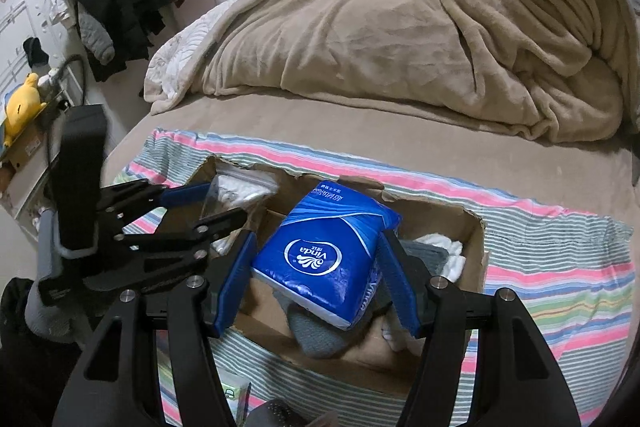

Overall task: Organize objects
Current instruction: 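Lower swab bag and blue tissue pack into the box and release both, then move both grippers to the cartoon tissue pack and snack bag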

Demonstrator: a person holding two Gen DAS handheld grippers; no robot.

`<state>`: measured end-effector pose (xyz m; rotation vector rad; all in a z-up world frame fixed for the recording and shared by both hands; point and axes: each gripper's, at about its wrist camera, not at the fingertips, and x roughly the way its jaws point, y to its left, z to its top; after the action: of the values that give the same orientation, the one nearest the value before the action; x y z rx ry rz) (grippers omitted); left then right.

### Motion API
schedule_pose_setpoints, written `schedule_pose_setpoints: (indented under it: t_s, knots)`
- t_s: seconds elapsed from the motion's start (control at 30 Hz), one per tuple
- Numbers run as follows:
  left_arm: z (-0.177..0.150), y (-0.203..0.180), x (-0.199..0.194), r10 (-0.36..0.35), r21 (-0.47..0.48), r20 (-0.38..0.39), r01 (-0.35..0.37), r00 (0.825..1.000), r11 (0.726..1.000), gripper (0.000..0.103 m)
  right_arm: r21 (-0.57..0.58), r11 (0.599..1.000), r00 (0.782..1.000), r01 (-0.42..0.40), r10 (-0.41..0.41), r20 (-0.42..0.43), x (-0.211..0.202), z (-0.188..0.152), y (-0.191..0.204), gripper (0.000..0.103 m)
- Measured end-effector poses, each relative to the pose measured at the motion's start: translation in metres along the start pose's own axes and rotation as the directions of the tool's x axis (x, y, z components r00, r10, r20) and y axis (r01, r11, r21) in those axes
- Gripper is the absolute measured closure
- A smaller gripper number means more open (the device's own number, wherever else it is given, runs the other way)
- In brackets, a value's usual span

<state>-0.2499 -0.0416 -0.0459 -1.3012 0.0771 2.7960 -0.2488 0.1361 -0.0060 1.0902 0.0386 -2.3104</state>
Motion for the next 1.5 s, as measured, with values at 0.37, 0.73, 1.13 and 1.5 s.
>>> schedule_pose_setpoints:
  t_s: [0.37, 0.73, 1.13, 1.5]
  knots:
    - [-0.023, 0.026, -0.045, 0.005, -0.048, 0.061, -0.002, 0.998, 0.999, 0.046, -0.019, 1.0, 1.0, 0.002, -0.003, -0.022, 0.015, 0.002, 0.018, 0.038]
    - [-0.045, 0.054, -0.079, -0.007, -0.123, 0.1, 0.02, 0.995, 0.992, 0.046, -0.072, 0.997, 0.997, -0.004, -0.002, -0.079, 0.051, -0.005, 0.05, 0.037]
    - [-0.068, 0.036, -0.118, -0.029, -0.136, 0.135, 0.047, 0.99, 0.99, 0.044, -0.07, 0.997, 1.0, 0.014, -0.014, 0.003, 0.002, -0.011, 0.052, 0.02]
    - [-0.091, 0.003, -0.145, -0.079, -0.131, 0.146, 0.098, 0.986, 0.987, 0.044, -0.084, 0.994, 0.996, 0.071, -0.066, 0.061, -0.073, -0.044, 0.05, 0.02]
